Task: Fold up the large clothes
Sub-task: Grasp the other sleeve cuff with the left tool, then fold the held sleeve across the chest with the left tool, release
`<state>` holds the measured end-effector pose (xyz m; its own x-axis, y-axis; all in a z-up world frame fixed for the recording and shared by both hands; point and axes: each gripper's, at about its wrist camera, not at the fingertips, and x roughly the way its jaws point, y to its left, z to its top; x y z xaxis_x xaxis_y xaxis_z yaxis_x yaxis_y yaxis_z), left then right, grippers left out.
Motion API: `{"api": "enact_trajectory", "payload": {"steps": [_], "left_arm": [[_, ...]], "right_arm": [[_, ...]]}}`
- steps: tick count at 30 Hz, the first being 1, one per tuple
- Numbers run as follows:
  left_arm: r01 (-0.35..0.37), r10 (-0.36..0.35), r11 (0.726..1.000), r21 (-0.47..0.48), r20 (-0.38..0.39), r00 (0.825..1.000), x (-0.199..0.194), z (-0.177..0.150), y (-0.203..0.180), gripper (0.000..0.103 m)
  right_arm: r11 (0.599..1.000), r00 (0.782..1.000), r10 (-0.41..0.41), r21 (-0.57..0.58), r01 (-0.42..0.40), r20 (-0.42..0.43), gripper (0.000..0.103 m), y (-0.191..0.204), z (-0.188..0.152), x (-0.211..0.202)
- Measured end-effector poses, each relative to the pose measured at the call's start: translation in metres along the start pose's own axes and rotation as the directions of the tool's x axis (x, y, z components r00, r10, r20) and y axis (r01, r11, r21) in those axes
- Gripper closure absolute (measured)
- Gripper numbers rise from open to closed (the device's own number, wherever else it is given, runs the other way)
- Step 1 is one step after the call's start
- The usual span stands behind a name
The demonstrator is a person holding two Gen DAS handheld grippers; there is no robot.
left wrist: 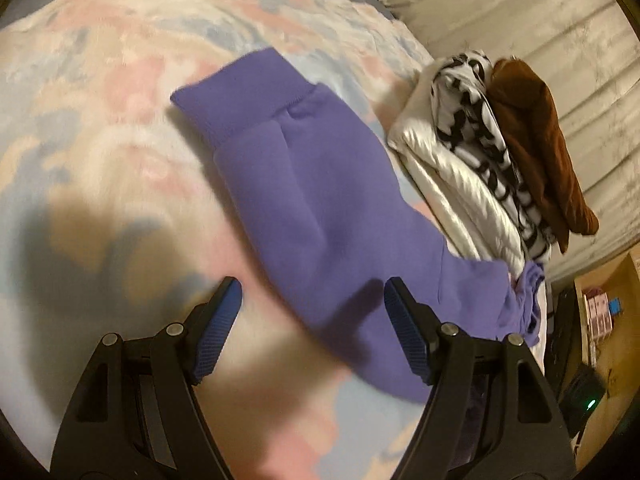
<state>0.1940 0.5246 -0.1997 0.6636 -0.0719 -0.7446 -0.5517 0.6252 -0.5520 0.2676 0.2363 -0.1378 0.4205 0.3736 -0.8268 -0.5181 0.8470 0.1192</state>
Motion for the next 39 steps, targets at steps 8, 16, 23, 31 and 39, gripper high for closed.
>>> {"api": "enact_trajectory", "payload": {"steps": [8, 16, 23, 31, 39], "left_arm": [[-0.128, 0.130, 0.992, -0.023, 0.112, 0.985, 0.008, 0.020, -0.006, 0.095], [-0.171, 0.101, 0.963, 0.208, 0.309, 0.946, -0.073, -0.004, -0.105, 0.097], [-0.061, -0.104, 0.860, 0.507, 0.291, 0.951, -0.110, -0.075, -0.256, 0.097], [0.013, -0.121, 0.697, 0.717, 0.100, 0.988, -0.037, -0.203, -0.376, 0.097], [0.190, -0.017, 0.663, 0.724, -0.240, 0.971, 0.052, -0.290, -0.382, 0.059]], "right_arm": [[1.000, 1.000, -0.011, -0.024, 0.011, 0.004, 0.085, 0.001, 0.000, 0.018], [0.999, 0.999, 0.043, 0.017, -0.043, -0.006, 0.085, -0.009, -0.003, -0.023], [0.987, 0.994, 0.003, 0.156, -0.020, 0.105, 0.085, -0.088, -0.042, -0.123], [0.930, 0.983, -0.131, 0.360, 0.076, 0.132, 0.085, -0.212, -0.131, -0.210], [0.877, 0.985, -0.153, 0.471, 0.098, 0.079, 0.085, -0.288, -0.195, -0.228]]}}
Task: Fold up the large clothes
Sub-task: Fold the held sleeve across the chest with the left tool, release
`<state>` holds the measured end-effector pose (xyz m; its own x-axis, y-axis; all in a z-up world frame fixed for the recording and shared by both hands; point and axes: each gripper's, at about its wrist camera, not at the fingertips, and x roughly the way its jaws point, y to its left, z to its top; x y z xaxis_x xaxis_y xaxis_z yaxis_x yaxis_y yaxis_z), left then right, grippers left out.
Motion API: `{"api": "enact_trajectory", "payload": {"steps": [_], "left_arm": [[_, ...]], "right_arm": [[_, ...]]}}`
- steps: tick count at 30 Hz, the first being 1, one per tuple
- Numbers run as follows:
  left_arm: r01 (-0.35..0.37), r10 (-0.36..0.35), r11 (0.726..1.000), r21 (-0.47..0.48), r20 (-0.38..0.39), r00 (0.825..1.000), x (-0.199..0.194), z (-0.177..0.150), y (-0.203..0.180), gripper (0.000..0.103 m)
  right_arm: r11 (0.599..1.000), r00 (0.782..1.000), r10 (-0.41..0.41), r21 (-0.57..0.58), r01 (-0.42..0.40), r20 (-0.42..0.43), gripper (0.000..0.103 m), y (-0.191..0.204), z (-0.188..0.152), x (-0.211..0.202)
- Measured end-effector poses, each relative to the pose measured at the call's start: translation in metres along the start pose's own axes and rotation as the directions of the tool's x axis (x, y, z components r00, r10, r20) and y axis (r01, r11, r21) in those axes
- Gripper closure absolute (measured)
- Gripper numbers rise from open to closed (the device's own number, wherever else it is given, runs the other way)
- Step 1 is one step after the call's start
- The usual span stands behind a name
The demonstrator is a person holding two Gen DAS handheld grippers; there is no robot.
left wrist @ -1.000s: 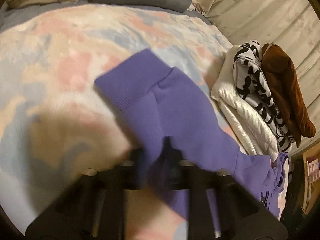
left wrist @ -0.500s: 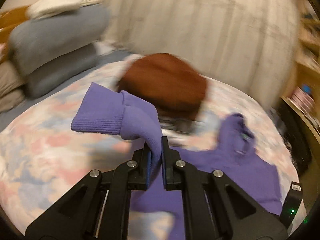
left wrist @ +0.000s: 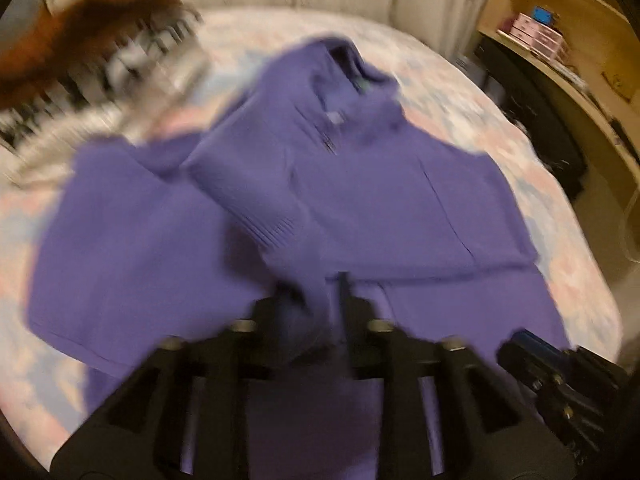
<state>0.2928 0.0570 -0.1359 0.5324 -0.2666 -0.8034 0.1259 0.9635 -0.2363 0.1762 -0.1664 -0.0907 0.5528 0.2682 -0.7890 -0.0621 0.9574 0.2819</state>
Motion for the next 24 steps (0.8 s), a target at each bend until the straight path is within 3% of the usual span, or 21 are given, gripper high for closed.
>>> {"api": "enact_trajectory", "payload": {"steps": [2, 3, 9, 15, 17, 19, 24], "left_arm": [[0.040, -0.040, 0.999, -0.018, -0.002, 0.999, -0.001, -0.011, 0.004, 0.045], [0.050, -0.050, 0.999, -0.020, 0.003, 0.999, -0.004, -0.014, 0.004, 0.044], [0.075, -0.073, 0.997, -0.032, 0.046, 0.996, -0.037, -0.012, 0.015, 0.041], [0.108, -0.106, 0.994, -0.020, 0.083, 0.991, -0.080, -0.019, 0.023, 0.037], [0.110, -0.108, 0.994, -0.015, 0.098, 0.989, -0.091, -0.027, 0.025, 0.037], [0.107, -0.104, 0.994, -0.024, 0.107, 0.989, -0.100, -0.038, 0.029, 0.037], [0.083, -0.077, 0.995, -0.054, 0.104, 0.992, -0.112, -0.062, 0.048, 0.037]], "right_arm": [[1.000, 1.000, 0.013, 0.010, -0.013, -0.006, 0.085, -0.008, -0.002, 0.004], [1.000, 1.000, 0.025, 0.015, -0.025, -0.008, 0.085, -0.009, -0.002, 0.006], [0.998, 0.998, 0.060, 0.018, -0.060, 0.001, 0.066, -0.003, -0.003, 0.009], [0.995, 0.995, 0.098, 0.007, -0.098, -0.009, 0.065, 0.009, -0.003, 0.006], [0.994, 0.994, 0.111, 0.007, -0.111, -0.019, 0.060, 0.012, -0.005, 0.005], [0.993, 0.993, 0.118, 0.014, -0.118, -0.028, 0.049, 0.013, -0.006, 0.006], [0.987, 0.986, 0.152, 0.067, -0.148, -0.073, 0.048, 0.008, -0.006, 0.020]]}}
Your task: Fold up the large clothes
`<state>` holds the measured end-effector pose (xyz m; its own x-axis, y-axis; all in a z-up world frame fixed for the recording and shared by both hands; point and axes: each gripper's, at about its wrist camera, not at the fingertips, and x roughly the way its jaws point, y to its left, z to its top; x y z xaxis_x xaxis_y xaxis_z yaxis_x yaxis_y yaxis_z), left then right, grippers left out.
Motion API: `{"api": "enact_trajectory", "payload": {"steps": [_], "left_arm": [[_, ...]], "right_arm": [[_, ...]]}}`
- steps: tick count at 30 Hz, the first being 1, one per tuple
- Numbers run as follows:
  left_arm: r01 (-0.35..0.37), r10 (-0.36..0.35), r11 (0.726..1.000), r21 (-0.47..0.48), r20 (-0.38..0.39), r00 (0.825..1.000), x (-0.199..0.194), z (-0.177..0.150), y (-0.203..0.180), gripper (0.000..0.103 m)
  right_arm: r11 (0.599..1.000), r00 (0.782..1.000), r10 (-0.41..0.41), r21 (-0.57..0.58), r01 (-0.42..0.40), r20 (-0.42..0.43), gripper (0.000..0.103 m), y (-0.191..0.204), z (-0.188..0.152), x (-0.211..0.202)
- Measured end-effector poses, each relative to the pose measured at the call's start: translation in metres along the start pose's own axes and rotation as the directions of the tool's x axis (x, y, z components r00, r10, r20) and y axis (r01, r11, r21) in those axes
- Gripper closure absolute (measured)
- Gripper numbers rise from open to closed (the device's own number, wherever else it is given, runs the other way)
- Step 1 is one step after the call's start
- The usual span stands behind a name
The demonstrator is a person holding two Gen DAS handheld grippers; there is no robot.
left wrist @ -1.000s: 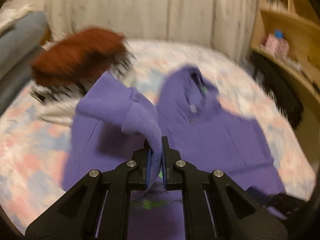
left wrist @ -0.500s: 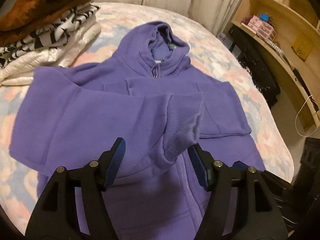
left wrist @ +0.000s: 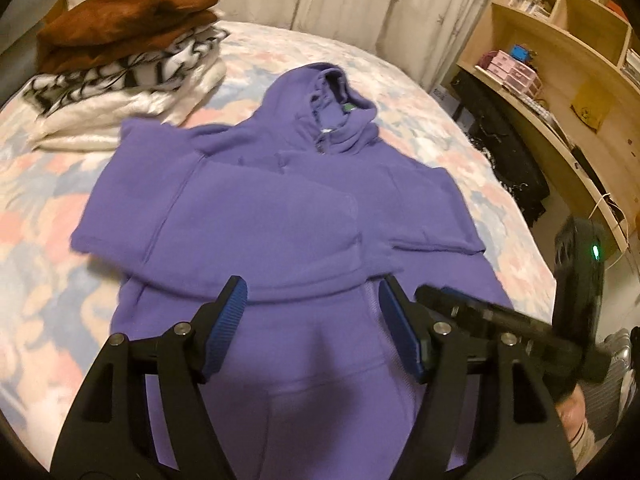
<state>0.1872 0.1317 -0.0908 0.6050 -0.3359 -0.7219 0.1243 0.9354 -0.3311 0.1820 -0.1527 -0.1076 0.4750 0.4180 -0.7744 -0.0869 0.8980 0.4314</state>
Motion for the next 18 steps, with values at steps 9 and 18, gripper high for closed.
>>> {"api": "enact_trajectory", "payload": {"steps": [9, 18], "left_arm": [[-0.052, 0.053, 0.994, -0.101, 0.008, 0.999, -0.009, -0.009, 0.050, 0.037], [-0.103, 0.111, 0.981, -0.167, 0.040, 0.993, -0.017, -0.005, 0.080, 0.037]], "right_arm": [[0.989, 0.994, 0.062, 0.139, -0.049, -0.091, 0.048, -0.014, 0.033, 0.061], [0.998, 1.000, -0.001, -0.063, 0.000, -0.019, 0.094, 0.036, 0.067, 0.075]]}}
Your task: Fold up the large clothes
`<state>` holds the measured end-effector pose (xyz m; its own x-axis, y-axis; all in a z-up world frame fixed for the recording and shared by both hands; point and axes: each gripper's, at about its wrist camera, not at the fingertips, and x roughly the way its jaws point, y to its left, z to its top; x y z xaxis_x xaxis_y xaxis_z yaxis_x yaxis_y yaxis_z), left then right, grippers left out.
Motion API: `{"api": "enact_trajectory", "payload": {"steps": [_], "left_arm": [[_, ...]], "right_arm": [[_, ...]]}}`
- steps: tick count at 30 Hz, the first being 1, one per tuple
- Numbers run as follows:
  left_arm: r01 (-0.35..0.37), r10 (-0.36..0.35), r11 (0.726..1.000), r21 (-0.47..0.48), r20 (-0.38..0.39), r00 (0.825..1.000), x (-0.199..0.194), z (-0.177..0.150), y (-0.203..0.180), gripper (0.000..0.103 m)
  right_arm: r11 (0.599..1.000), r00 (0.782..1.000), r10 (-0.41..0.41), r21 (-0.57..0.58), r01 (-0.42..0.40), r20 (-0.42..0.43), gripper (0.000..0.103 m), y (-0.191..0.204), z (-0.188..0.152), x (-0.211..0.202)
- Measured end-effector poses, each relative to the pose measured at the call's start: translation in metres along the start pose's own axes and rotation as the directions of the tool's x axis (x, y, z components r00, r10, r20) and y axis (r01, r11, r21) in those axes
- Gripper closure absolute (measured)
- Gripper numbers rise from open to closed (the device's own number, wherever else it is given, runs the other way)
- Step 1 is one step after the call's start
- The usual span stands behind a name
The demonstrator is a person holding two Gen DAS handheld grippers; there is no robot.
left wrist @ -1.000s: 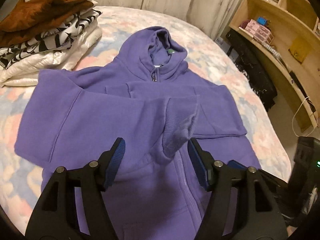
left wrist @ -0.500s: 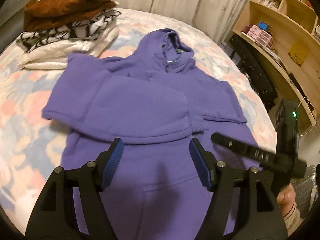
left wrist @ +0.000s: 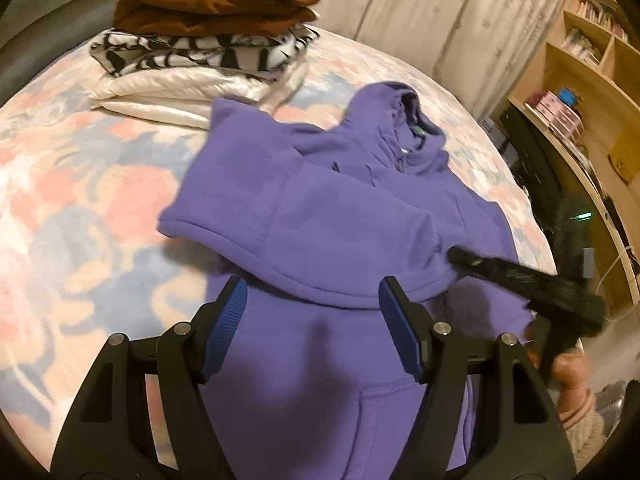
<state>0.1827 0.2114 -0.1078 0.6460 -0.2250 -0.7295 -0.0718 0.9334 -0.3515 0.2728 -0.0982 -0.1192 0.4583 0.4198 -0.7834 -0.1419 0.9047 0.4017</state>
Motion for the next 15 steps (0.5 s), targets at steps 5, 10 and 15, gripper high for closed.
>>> {"api": "enact_trajectory", "payload": {"steps": [5, 10, 15], "left_arm": [[-0.029, 0.030, 0.999, -0.019, 0.047, 0.998, -0.008, 0.011, 0.007, 0.037], [-0.068, 0.069, 0.998, -0.012, 0.085, 0.994, -0.015, 0.026, 0.011, 0.037], [-0.120, 0.119, 0.993, 0.007, 0.082, 0.990, -0.004, 0.041, 0.016, 0.037]], "right_arm": [[0.984, 0.980, 0.009, -0.173, 0.026, 0.198, 0.094, 0.044, 0.041, -0.054], [0.976, 0.944, -0.075, -0.171, 0.136, 0.322, 0.094, 0.031, 0.079, -0.081], [0.962, 0.951, -0.205, -0.130, 0.239, 0.230, 0.093, -0.026, 0.090, -0.052]]}}
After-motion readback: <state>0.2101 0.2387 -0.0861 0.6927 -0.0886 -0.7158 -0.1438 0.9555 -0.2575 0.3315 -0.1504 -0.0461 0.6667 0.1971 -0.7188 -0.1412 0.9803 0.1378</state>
